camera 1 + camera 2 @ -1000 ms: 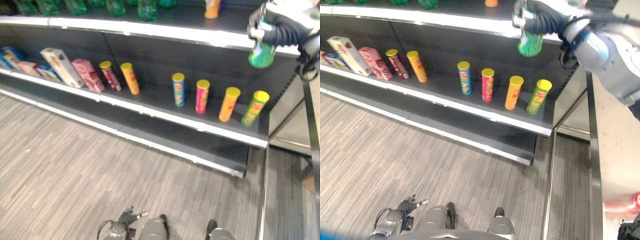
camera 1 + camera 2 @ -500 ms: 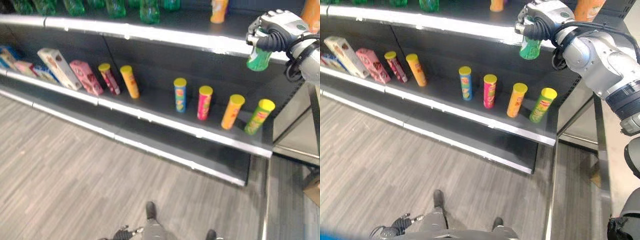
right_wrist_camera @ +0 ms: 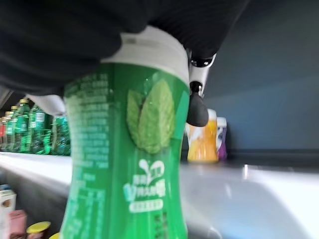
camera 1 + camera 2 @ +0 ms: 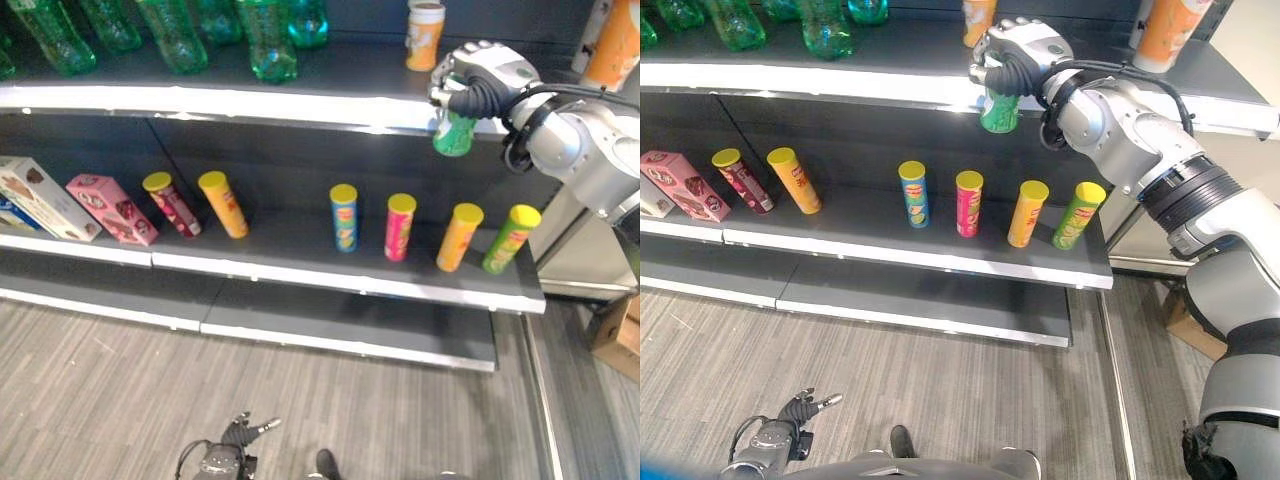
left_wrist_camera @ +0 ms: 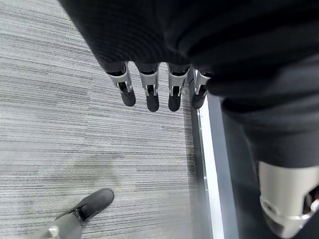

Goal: Put the goods on the table back onto the shelves and tidy them up.

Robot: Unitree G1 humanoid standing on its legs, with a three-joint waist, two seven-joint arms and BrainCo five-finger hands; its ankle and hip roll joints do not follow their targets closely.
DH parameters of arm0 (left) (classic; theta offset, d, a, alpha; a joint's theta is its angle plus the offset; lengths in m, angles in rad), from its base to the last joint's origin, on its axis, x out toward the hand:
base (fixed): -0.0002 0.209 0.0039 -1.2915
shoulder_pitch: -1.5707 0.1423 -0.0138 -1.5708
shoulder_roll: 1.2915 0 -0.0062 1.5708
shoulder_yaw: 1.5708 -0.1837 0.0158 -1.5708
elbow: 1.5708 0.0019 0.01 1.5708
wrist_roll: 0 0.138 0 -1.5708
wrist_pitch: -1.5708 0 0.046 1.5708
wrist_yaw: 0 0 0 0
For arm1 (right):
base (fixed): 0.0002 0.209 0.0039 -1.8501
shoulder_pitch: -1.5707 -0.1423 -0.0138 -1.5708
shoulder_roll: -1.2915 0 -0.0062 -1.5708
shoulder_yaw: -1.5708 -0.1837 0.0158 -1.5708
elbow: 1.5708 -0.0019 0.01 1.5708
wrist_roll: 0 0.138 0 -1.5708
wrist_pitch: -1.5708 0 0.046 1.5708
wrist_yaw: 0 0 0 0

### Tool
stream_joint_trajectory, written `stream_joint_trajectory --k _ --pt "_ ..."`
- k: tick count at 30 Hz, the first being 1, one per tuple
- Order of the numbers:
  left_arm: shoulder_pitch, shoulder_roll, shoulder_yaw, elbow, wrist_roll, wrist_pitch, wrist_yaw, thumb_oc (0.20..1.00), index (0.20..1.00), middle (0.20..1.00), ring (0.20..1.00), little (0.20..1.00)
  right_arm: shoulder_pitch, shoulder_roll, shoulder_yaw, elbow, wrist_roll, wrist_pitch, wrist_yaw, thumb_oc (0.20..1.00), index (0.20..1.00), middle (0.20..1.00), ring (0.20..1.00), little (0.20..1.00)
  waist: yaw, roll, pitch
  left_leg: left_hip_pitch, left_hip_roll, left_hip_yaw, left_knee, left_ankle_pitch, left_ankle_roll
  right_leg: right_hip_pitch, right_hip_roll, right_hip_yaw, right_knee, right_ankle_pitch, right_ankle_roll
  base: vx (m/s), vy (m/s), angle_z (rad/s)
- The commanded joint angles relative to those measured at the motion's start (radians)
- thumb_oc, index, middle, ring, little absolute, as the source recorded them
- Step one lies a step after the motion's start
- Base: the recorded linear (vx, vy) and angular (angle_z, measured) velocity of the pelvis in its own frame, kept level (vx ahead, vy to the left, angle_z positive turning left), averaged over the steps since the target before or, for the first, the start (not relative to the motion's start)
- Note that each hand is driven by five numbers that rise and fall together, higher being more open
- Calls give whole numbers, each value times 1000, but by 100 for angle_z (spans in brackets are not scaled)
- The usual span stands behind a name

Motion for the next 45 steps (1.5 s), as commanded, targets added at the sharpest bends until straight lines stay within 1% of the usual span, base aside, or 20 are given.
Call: stream_joint_trajectory --k 1,2,3,4,6,11,12,13,17,20,24,26,32,45 --pt "1 45 -31 38 -4 -22 9 1000 1000 1000 1000 1000 -183 -61 29 63 32 18 -31 200 200 200 200 200 16 -20 18 14 38 -65 9 -27 -122 -12 62 36 -111 16 -17 69 -91 12" --pt "13 42 -27 29 -31 -13 2 1000 1000 1000 1000 1000 -185 -73 28 34 58 13 -25 200 200 200 200 200 17 -28 18 25 38 -65 9 -26 -123 -1 66 46 -122 19 -22 18 -67 42" --pt "13 38 -27 30 -28 -18 2 1000 1000 1000 1000 1000 -199 -59 30 62 70 15 -25 200 200 200 200 200 22 -34 11 20 42 -67 9 -21 -129 9 74 51 -146 26 -20 63 -145 69" --pt "18 29 -28 30 -23 -22 -3 1000 1000 1000 1000 1000 -182 -64 31 79 70 11 -27 200 200 200 200 200 23 -39 -6 19 52 -68 9 -17 -138 34 87 36 -185 35 -21 57 -151 55" --pt "20 23 -27 32 -28 -24 -6 1000 1000 1000 1000 1000 -186 -60 40 113 64 11 -22 200 200 200 200 200 23 -41 -15 20 61 -76 9 -14 -144 64 96 16 -205 34 -25 53 -111 28" --pt "20 23 -27 32 -28 -24 -6 1000 1000 1000 1000 1000 -186 -60 40 113 64 11 -22 200 200 200 200 200 23 -41 -14 21 61 -76 9 -14 -144 65 96 15 -205 35 -25 10 -32 11" --pt "30 11 -23 41 -37 -24 -2 1000 1000 1000 1000 1000 -179 -45 46 193 46 20 -13 200 200 200 200 200 34 -42 -23 30 73 -87 9 -11 -157 110 107 -13 -222 19 -31 33 -180 1" --pt "32 9 -18 48 -45 -23 -2 1000 1000 1000 1000 1000 -172 -29 44 250 32 25 -10 200 200 200 200 200 40 -42 -27 28 78 -93 9 -6 -162 121 111 -25 -223 12 -35 40 -208 16" --pt "47 5 -13 68 -47 -19 0 1000 1000 1000 1000 1000 -137 18 19 373 -12 42 -16 200 200 200 200 200 61 -37 -33 29 85 -105 9 4 -173 145 114 -53 -223 -2 -40 12 -91 36" --pt "60 5 -7 76 -47 -16 0 1000 1000 1000 1000 1000 -116 30 6 408 -30 51 -16 200 200 200 200 200 70 -30 -34 26 89 -112 9 14 -181 156 115 -70 -223 -7 -43 11 -74 16" --pt "70 4 -7 85 -40 -12 -1 1000 1000 1000 1000 1000 -105 41 -9 434 -37 53 -21 200 200 200 200 200 78 -23 -35 22 93 -122 9 22 -188 165 115 -88 -222 -12 -47 11 -47 15" --pt "76 3 -7 90 -40 -11 1 1000 1000 1000 1000 1000 -94 61 -16 450 -40 52 -24 200 200 200 200 200 87 -18 -35 22 96 -129 9 27 -192 176 116 -105 -220 -18 -50 23 -61 16" --pt "77 -2 -15 82 -45 -11 2 1000 1000 1000 1000 1000 -89 78 -13 441 -58 53 -29 200 200 200 200 200 99 -12 -36 20 99 -143 10 34 -198 193 119 -132 -219 -27 -54 22 -41 12" --pt "79 0 -25 65 -44 -14 0 1000 1000 1000 1000 1000 -111 52 26 458 -121 63 -32 200 200 200 200 200 118 -6 -28 -3 104 -170 9 48 -210 207 118 -188 -199 -50 -61 39 -38 15"
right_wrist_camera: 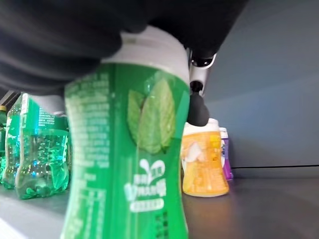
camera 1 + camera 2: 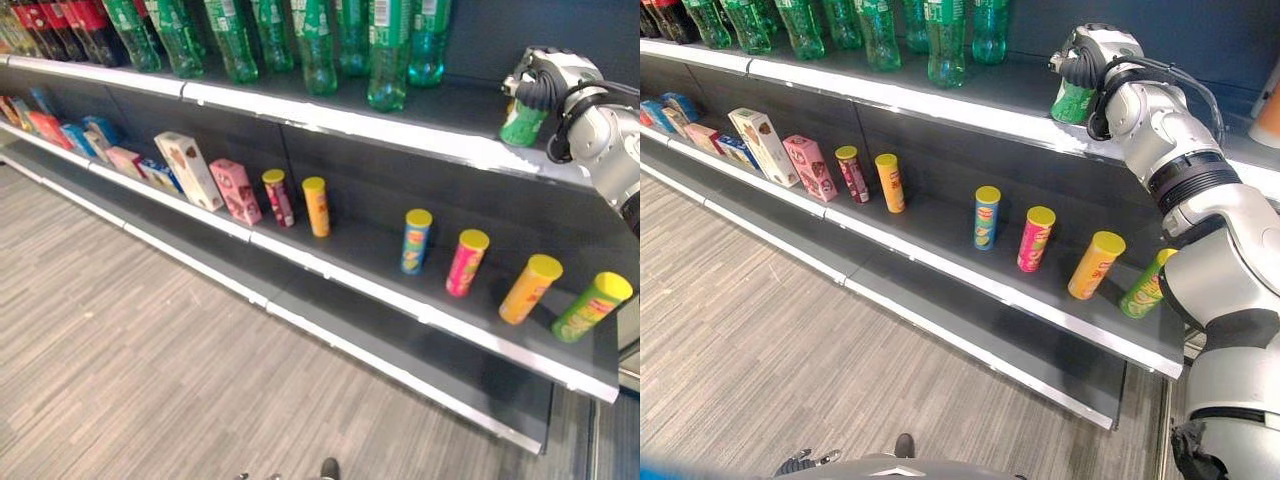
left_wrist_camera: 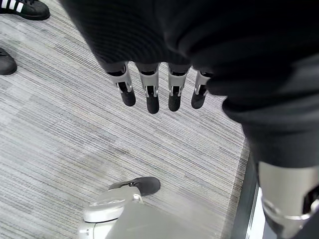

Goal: Put the goods on the table back onto the shelves and tidy them up.

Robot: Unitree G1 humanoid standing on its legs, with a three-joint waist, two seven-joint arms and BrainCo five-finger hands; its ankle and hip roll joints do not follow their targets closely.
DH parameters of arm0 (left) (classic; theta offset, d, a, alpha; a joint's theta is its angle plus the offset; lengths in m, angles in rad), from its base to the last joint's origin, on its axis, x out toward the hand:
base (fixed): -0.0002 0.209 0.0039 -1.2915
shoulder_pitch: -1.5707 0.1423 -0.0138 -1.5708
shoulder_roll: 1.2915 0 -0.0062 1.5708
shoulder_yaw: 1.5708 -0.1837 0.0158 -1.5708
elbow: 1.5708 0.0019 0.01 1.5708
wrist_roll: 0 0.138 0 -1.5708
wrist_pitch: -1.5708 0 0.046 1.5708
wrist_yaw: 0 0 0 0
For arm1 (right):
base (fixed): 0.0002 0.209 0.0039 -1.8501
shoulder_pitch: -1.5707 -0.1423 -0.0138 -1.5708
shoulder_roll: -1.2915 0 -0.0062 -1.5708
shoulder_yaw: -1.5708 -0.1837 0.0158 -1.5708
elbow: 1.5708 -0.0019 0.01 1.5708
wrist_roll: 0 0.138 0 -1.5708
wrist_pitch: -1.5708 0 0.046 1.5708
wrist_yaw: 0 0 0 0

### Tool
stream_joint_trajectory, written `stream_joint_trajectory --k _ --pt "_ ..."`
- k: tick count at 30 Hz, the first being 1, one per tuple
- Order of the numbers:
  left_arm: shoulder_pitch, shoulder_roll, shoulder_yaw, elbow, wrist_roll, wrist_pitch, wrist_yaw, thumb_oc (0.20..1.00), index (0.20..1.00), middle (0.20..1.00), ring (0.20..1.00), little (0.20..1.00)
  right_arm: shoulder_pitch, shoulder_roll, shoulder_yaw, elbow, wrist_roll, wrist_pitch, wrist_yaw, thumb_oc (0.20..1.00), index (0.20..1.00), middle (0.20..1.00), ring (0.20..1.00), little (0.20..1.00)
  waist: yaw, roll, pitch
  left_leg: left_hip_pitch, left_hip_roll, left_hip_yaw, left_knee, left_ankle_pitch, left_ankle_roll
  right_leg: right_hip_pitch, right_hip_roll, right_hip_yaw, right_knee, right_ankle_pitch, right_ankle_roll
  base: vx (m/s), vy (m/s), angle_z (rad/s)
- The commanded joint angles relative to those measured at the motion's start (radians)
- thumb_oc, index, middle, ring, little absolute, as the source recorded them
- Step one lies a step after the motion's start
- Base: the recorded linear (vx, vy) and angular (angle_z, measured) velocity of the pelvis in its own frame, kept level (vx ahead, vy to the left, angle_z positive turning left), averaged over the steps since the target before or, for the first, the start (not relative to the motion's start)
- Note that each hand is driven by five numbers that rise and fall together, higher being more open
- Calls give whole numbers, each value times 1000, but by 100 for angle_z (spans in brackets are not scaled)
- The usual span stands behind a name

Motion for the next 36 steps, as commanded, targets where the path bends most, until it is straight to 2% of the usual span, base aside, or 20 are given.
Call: stream_joint_trajectory --k 1,8,36 --pt "-94 57 -43 27 -43 -16 9 1000 1000 1000 1000 1000 -130 -26 73 57 -45 4 -29 200 200 200 200 200 34 -65 46 31 50 96 10 0 -122 39 -39 4 38 -87 18 67 -52 6" --pt "-87 57 -38 31 -44 -14 10 1000 1000 1000 1000 1000 -140 -26 90 86 -50 2 -29 200 200 200 200 200 35 -59 51 23 42 86 10 -4 -117 31 -40 2 45 -95 16 36 -26 9" --pt "-92 52 -42 14 -31 -16 15 1000 1000 1000 1000 1000 -105 -23 90 34 -56 -9 -14 200 200 200 200 200 5 -72 48 64 35 119 10 -39 -93 28 -44 40 46 -94 20 6 -1 -2"
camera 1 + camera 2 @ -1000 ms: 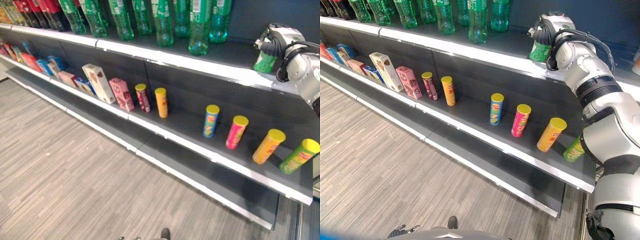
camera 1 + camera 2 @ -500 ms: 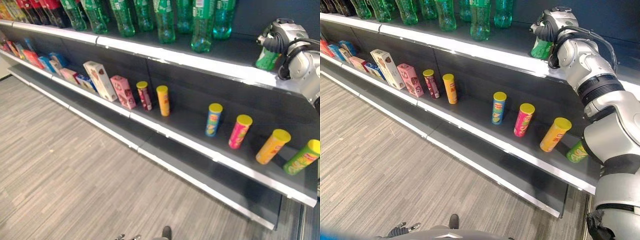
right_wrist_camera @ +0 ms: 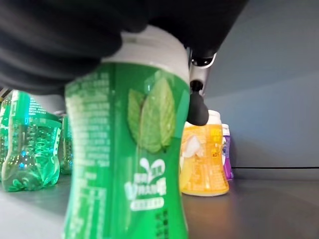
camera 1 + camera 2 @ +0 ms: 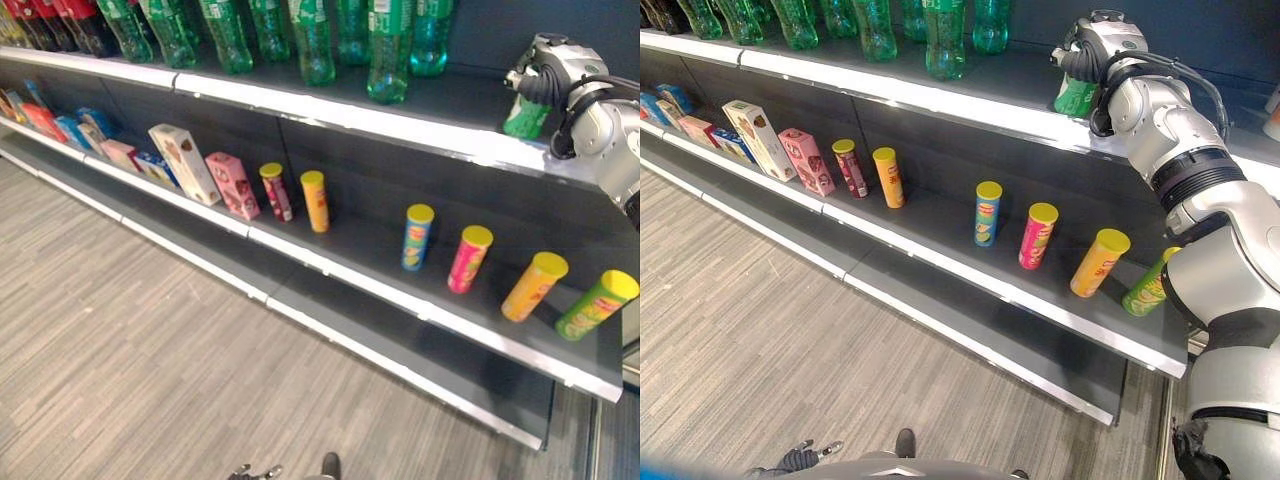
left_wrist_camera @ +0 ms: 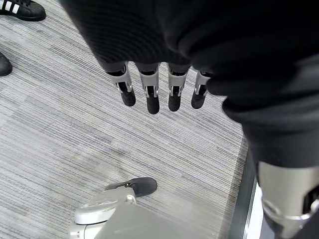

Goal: Put the goods on the table back onto the shelves and tidy them up.

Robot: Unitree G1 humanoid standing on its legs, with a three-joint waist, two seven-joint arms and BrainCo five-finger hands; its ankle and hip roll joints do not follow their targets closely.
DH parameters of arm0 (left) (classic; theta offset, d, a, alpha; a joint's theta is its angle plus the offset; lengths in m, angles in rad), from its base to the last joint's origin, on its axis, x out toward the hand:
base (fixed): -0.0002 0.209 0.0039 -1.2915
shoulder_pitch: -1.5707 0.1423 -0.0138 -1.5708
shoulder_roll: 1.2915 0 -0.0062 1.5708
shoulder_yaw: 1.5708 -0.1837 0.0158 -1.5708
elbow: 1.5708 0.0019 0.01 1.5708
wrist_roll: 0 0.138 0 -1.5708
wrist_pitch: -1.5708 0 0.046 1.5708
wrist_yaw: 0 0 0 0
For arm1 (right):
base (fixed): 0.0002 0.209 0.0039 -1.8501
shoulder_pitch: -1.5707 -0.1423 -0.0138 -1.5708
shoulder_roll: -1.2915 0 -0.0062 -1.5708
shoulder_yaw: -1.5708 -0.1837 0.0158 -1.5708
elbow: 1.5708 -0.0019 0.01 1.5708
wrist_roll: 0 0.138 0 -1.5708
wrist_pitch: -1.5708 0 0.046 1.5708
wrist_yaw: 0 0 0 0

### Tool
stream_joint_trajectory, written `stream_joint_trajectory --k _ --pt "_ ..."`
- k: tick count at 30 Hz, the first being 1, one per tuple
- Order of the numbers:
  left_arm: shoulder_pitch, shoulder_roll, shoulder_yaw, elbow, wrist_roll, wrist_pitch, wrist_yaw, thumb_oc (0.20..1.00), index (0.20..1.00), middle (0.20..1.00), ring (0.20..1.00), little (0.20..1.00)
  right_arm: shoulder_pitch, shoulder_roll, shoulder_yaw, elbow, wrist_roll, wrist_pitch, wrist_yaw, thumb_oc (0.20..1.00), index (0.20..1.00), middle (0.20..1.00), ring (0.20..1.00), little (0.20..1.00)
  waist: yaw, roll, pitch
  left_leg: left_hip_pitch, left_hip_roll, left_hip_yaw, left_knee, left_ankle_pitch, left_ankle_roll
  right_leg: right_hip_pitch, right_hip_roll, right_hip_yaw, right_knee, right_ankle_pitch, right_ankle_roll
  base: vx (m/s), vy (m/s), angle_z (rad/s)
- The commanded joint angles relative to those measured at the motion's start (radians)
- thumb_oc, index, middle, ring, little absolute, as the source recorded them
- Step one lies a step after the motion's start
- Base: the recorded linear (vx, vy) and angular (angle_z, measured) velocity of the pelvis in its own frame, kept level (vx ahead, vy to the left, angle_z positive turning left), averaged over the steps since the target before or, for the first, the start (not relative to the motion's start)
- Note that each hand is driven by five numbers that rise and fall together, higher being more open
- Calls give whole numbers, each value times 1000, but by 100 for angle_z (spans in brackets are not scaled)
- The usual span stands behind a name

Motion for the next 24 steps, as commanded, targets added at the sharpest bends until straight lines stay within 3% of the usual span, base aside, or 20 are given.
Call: stream_joint_trajectory --k 1,4,5,6,16,19,21,22,24 --pt "-68 53 -41 15 -31 -15 15 1000 1000 1000 1000 1000 -93 -22 92 34 -19 -6 4 200 200 200 200 200 17 -69 36 65 43 110 10 -33 -86 36 -31 36 48 -78 16 0 0 0" --pt "-68 54 -41 14 -29 -14 15 1000 1000 1000 1000 1000 -92 -24 90 33 -17 -4 3 200 200 200 200 200 16 -69 37 66 43 111 10 -34 -86 37 -31 36 47 -78 16 0 0 0" --pt "-67 54 -40 14 -30 -14 14 1000 1000 1000 1000 1000 -92 -22 88 33 -15 -4 4 865 865 865 865 865 17 -70 37 66 43 111 10 -34 -86 36 -31 37 47 -77 16 0 0 0" --pt "-65 54 -41 15 -30 -14 16 1000 1000 1000 1000 1000 -93 -23 82 29 -8 -4 0 1000 1000 1000 1000 1000 17 -70 37 66 43 111 10 -35 -85 34 -31 37 47 -76 16 0 0 0" --pt "-65 62 -30 27 -27 -14 21 1000 1000 1000 1000 1000 -213 -75 93 -68 21 -8 -68 1000 1000 1000 1000 1000 6 -78 31 71 36 119 10 -49 -77 27 -40 45 48 -63 27 0 15 0" --pt "-59 60 -9 31 -15 -3 34 1000 1000 1000 1000 1000 -245 -200 23 -332 31 -12 -154 1000 1000 1000 1000 1000 -21 -78 25 72 24 133 10 -66 -63 6 -53 64 58 -48 39 -5 90 -5" --pt "-56 54 -5 31 -11 1 35 1000 1000 1000 1000 1000 -235 -234 -7 -400 32 -14 -175 1000 1000 1000 1000 1000 -32 -75 25 73 21 138 10 -70 -60 -1 -58 69 61 -43 43 -4 85 -13" --pt "-57 43 8 31 5 9 37 1000 1000 1000 1000 1000 -178 -298 -82 -555 18 -19 -196 1000 1000 1000 1000 1000 -48 -68 26 76 14 146 10 -81 -50 -12 -64 82 69 -38 48 -2 93 -20" --pt "-55 41 16 28 12 13 36 1000 1000 1000 1000 1000 -115 -339 -149 -653 28 -32 -196 1000 1000 1000 1000 1000 -57 -67 26 78 11 153 10 -88 -45 -22 -71 91 74 -34 52 1 105 -16"
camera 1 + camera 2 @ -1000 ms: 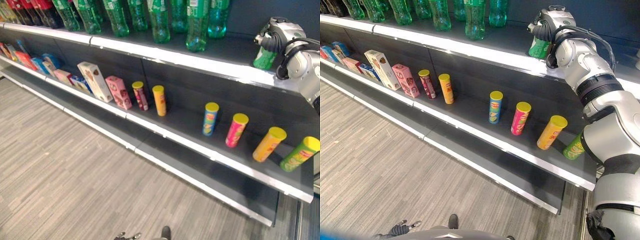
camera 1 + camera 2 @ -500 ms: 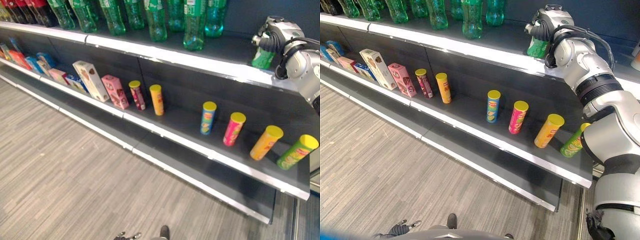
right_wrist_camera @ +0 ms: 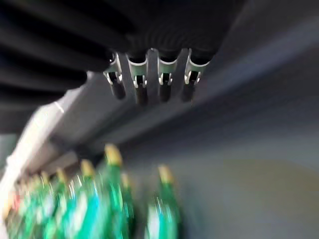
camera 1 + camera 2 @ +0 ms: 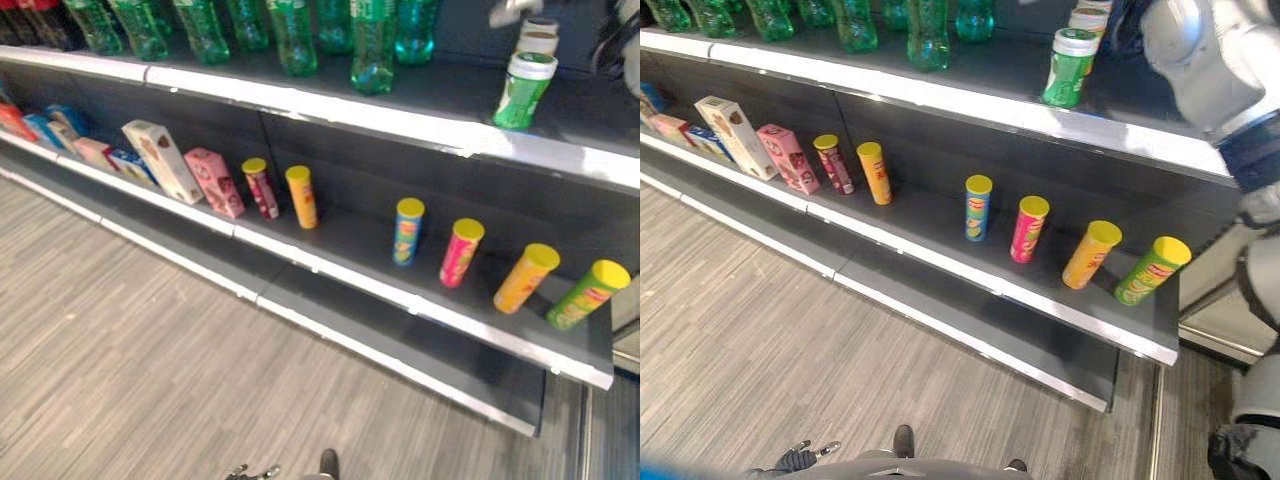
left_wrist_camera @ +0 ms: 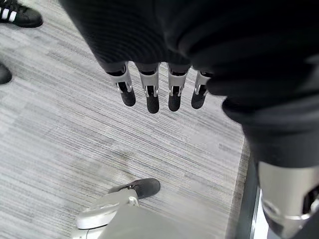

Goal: Put the goods on the table back onto the shelves and tidy them up.

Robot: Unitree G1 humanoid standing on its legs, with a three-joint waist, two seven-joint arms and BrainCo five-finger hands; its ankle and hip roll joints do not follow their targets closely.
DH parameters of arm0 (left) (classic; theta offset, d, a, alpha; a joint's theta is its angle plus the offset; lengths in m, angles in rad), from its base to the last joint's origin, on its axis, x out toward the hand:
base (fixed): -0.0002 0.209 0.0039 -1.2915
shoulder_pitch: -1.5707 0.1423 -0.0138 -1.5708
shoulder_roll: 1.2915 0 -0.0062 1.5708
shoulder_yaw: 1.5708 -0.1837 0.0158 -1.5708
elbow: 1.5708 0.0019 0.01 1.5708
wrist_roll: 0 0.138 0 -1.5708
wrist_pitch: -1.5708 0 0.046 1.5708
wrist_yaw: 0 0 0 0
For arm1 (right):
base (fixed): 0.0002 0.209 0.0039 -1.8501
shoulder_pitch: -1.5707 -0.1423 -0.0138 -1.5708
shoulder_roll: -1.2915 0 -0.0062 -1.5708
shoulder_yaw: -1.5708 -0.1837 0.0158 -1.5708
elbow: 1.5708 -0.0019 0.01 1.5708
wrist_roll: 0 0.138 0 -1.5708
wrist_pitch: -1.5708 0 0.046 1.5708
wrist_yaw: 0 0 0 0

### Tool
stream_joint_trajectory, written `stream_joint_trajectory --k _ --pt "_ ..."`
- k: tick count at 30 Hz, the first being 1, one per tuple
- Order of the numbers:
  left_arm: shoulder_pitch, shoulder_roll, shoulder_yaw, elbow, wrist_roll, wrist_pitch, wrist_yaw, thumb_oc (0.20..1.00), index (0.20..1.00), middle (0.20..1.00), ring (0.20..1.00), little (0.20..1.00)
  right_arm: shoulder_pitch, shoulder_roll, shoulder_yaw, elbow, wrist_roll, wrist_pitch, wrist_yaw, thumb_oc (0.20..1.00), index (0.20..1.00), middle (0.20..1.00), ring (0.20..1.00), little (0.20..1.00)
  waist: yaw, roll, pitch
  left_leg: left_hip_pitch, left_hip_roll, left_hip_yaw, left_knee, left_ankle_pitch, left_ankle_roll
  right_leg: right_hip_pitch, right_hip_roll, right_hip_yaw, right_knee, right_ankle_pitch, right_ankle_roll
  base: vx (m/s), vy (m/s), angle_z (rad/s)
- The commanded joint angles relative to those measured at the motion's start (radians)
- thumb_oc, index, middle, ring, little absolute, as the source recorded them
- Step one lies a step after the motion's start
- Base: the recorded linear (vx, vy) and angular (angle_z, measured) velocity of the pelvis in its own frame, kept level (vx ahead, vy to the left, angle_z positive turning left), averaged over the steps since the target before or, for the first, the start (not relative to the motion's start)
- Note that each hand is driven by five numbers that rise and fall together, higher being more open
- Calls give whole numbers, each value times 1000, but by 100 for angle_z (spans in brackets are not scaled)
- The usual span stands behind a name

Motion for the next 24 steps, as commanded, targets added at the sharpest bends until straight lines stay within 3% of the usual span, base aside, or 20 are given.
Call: stream_joint_trajectory --k 1,2,3,6,10,11,12,13,14,15,18,20,21,22,24 --pt "-48 32 -3 23 24 8 22 1000 1000 1000 1000 1000 56 -82 -86 -134 47 -50 -66 1000 1000 1000 1000 1000 -21 -43 5 80 17 111 10 -89 -41 -17 -61 75 82 -34 52 5 146 -21" --pt "-46 38 -2 20 32 9 19 1000 1000 1000 1000 1000 160 -100 -174 -207 58 -61 -52 1000 1000 1000 1000 1000 -25 -52 3 82 13 118 10 -95 -35 -29 -64 89 90 -30 55 7 110 -27" --pt "-45 42 -3 20 32 9 19 1000 1000 1000 1000 1000 173 -101 -187 -211 57 -60 -51 1000 1000 1000 1000 1000 -23 -56 2 82 13 119 10 -95 -35 -29 -64 90 90 -30 55 -7 74 -32" --pt "-57 29 -2 -5 63 11 18 1000 1000 1000 1000 1000 473 -93 -386 -388 109 -107 5 1000 1000 1000 1000 1000 -69 -55 22 89 -1 150 10 -114 -14 -84 -77 147 124 -5 68 -33 137 -42" --pt "-65 37 -17 -10 74 11 21 1000 1000 1000 1000 1000 618 -56 -486 -442 125 -123 27 1000 1000 1000 1000 1000 -68 -70 29 91 -5 167 10 -117 -8 -106 -77 175 134 1 71 -13 74 -46" --pt "-76 26 -16 -22 99 12 21 1000 1000 1000 1000 1000 723 -8 -521 -498 140 -139 61 1000 1000 1000 1000 1000 -104 -68 49 99 -9 188 10 -129 1 -130 -77 211 143 13 79 -10 79 -44" --pt "-76 26 -16 -22 99 12 21 1000 1000 1000 1000 1000 723 -8 -521 -498 140 -139 61 1000 1000 1000 1000 1000 -104 -68 49 99 -9 188 10 -129 1 -130 -77 211 143 13 79 -100 249 -36" --pt "-120 33 -45 -45 145 11 14 1000 1000 1000 1000 1000 989 108 -616 -626 151 -160 126 1000 1000 1000 1000 1000 -169 -89 89 101 -8 282 10 -137 11 -219 -66 299 149 80 97 -91 171 -34" --pt "-121 36 -49 -45 145 11 14 1000 1000 1000 1000 1000 1003 109 -629 -633 151 -158 128 1000 1000 1000 1000 1000 -161 -91 88 102 -8 286 10 -138 11 -222 -66 303 150 80 97 -144 230 -47" --pt "-144 41 -53 -49 156 14 6 1000 1000 1000 1000 1000 1095 181 -633 -669 178 -175 160 1000 1000 1000 1000 1000 -202 -97 113 104 -1 331 10 -140 16 -262 -55 319 168 98 101 -76 83 -69" --pt "-153 53 -56 -63 180 17 -3 1000 1000 1000 1000 1000 1203 227 -647 -701 193 -173 196 1000 1000 1000 1000 1000 -218 -87 122 118 15 366 10 -161 14 -273 -56 303 204 72 105 -14 84 -193" --pt "-160 60 -54 -74 192 21 -12 1000 1000 1000 1000 1000 1290 246 -636 -701 187 -168 227 1000 1000 1000 1000 1000 -239 -83 122 121 41 426 10 -148 10 -260 -85 243 254 51 97 -29 58 -99" --pt "-160 60 -55 -75 193 21 -13 1000 1000 1000 1000 1000 1294 247 -639 -703 186 -168 228 1000 1000 1000 1000 1000 -237 -83 122 122 41 427 10 -148 9 -260 -84 244 256 50 97 -53 4 -102" --pt "-158 62 -47 -84 189 18 -12 1000 1000 1000 1000 1000 1333 248 -655 -691 173 -161 226 1000 1000 1000 1000 1000 -246 -84 112 120 63 468 10 -136 7 -250 -116 204 289 50 93 -38 0 -89" --pt "-154 66 -50 -90 191 19 -17 1000 1000 1000 1000 1000 1357 241 -679 -700 165 -158 228 1000 1000 1000 1000 1000 -240 -86 101 122 69 491 10 -135 7 -248 -132 196 300 59 94 -22 -84 -101"
